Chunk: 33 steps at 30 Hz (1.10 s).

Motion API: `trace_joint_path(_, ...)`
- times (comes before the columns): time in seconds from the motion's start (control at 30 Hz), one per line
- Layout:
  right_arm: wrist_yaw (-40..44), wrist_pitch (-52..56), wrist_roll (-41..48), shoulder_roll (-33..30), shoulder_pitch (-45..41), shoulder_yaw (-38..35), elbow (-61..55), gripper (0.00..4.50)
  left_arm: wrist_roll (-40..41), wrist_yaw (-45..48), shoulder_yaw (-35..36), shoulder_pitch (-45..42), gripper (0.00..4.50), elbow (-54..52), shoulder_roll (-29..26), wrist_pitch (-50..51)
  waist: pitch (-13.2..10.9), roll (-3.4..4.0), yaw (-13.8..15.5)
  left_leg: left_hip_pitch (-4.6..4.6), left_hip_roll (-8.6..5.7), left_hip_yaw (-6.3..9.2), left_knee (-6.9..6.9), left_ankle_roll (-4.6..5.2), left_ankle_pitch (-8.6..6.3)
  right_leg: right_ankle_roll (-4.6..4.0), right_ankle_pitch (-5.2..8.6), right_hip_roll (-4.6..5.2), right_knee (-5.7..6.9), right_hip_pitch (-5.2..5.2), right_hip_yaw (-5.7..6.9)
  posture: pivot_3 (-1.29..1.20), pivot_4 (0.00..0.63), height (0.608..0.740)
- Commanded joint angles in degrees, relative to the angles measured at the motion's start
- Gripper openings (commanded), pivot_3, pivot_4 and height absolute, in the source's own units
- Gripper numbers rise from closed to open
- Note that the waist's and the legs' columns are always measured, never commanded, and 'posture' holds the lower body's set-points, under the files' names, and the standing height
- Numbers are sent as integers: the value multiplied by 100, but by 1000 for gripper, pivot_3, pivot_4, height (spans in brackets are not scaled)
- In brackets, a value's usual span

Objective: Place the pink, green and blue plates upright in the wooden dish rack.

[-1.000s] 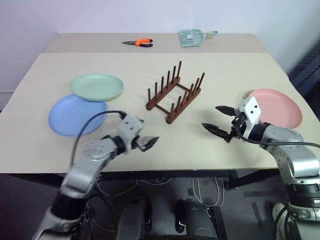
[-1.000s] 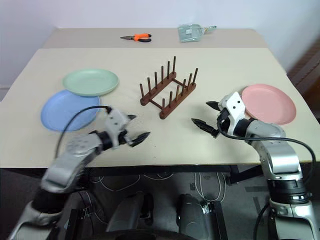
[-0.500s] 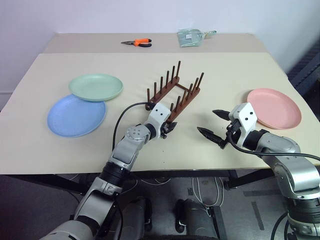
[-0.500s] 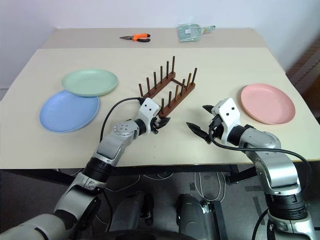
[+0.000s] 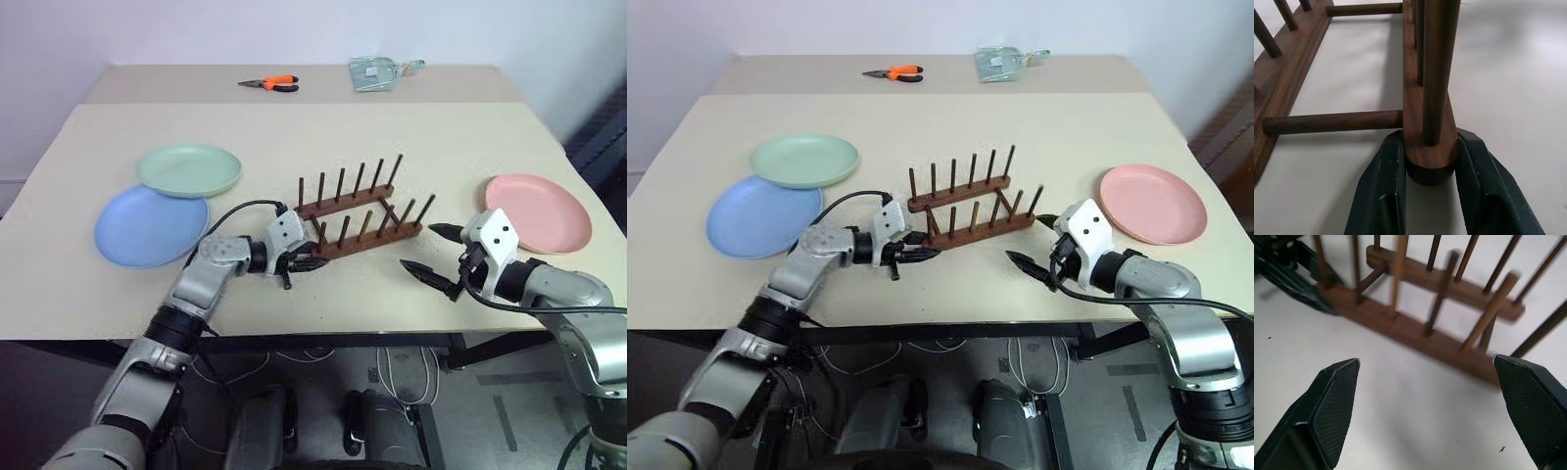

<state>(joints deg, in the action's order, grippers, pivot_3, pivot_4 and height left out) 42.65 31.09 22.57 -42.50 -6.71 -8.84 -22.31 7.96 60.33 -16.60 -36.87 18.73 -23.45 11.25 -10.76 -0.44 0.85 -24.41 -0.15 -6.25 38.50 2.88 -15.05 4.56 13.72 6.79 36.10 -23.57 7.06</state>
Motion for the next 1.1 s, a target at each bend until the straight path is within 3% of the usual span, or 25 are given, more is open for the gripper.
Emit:
trace_joint_path(0.03,-19,-147,-30,-48,71,-160,-121,4500,-274,51,11,-266,3179,627,-67,-501,0,0,-4,-1,0,0,3,1,-1,0,0,0,0,0,0,0,150,740)
trace_joint_path(0.13,-6,-50,44,-54,204,-214,-156,4500,-533,-297,116,-259,4467,811,-230,-446,0,-1,-9,-2,1,0,9,5,-3,3,1,-1,2,2,0,0,150,740)
trace_joint_path(0.23,47,-15,-41,-153,391,-207,-89,3675,-311,-406,403,166,4500,69,-537,95,0,0,-59,0,5,1,19,6,-4,3,1,-2,7,5,-3,0,150,740)
trace_joint_path(0.33,-14,-15,-247,-181,421,9,81,2221,307,-88,605,956,3540,-1457,-910,998,1,2,-179,1,12,2,18,5,-4,2,2,-4,10,4,-5,0,150,740)
trace_joint_path(0.47,-177,-201,-746,-78,181,503,479,290,343,-431,344,1513,1647,-2839,-932,1801,-2,8,-116,1,13,5,28,3,-5,2,2,-1,11,9,-5,0,150,740)
trace_joint_path(0.57,-346,-247,-1097,164,-317,966,1057,290,-83,-997,-119,1592,1647,-3274,-563,1923,-2,8,-39,-1,7,12,41,14,-13,3,2,3,7,15,-3,0,150,740)
trace_joint_path(0.7,-659,-359,-1694,423,-1011,1445,1914,290,-999,-2124,-511,1379,1647,-2815,-89,2031,1,9,-16,-4,6,11,46,15,-14,5,1,1,10,14,-4,0,150,740)
trace_joint_path(0.93,-1130,-876,-2404,845,-1900,1834,3115,290,-1640,-3478,-329,992,1647,-1815,440,2021,18,12,-44,4,6,11,52,15,-11,10,-2,-2,15,23,-3,0,150,740)
trace_joint_path(1.1,-1362,-1262,-2561,1115,-2265,1767,3617,290,-1638,-3794,-142,768,1647,-1357,504,1757,23,14,-99,7,7,9,53,11,-9,10,-2,-3,22,24,-3,0,150,740)
